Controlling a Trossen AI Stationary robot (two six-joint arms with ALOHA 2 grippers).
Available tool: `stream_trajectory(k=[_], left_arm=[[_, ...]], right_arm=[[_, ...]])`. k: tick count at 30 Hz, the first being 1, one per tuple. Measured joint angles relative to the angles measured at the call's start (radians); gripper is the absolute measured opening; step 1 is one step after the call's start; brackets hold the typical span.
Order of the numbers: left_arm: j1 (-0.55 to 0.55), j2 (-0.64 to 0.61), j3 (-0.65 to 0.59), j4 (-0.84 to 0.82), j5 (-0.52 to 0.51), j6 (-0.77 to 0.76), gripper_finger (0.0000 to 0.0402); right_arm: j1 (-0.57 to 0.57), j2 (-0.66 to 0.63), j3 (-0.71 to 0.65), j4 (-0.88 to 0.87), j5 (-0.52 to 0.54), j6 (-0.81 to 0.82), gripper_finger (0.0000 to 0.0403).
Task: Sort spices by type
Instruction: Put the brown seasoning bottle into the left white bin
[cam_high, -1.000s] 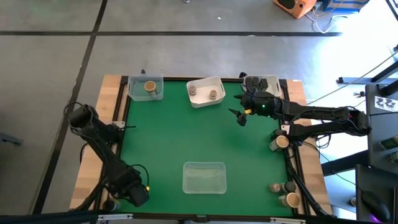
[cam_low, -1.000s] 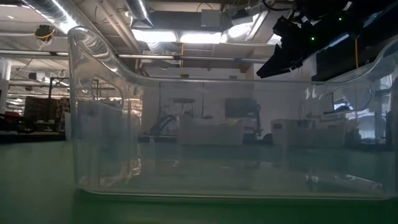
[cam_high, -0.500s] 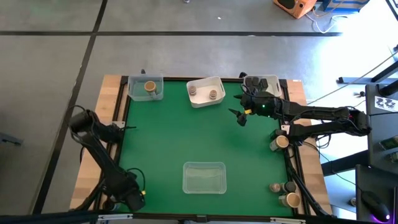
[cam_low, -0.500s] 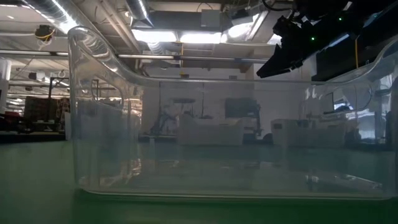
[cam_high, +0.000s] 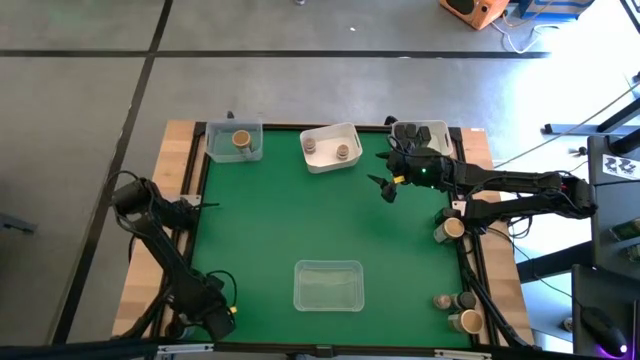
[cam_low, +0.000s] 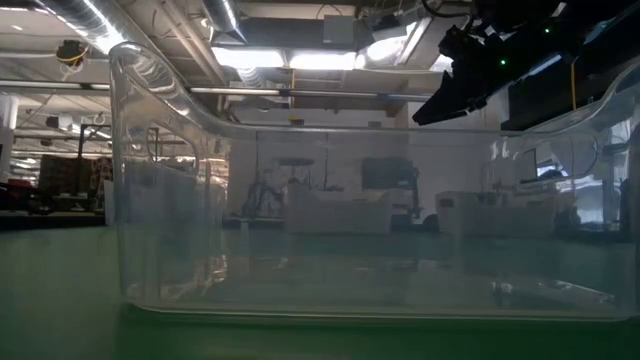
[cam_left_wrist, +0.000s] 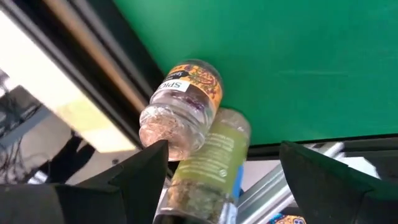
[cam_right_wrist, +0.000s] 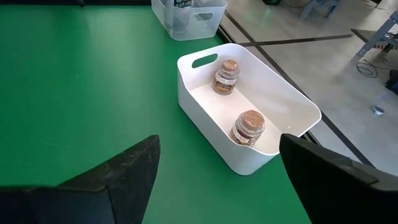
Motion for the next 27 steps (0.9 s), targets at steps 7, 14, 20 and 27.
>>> stream_trajectory(k=[7, 14, 20, 27], left_arm=[[0.073, -0.002, 0.002, -0.079, -0.038, 0.194, 0.0292], [0.183, -0.005, 0.001, -0.192, -0.112, 0.428, 0.0292], [0.291, -0.026, 0.001, -0.236, -0.192, 0.642, 0.0292], [0.439, -0.042, 0.0, -0.28, -0.332, 0.897, 0.0292]], right_arm=[[0.0, 0.0, 0.0, 0.0, 0.0, 0.003, 0.0331], [0.0, 0.0, 0.0, 0.0, 0.0, 0.009, 0.0331], [0.0, 0.0, 0.0, 0.0, 0.0, 0.013, 0.0331], [0.0, 0.0, 0.0, -0.001, 0.0, 0.012, 0.0331]])
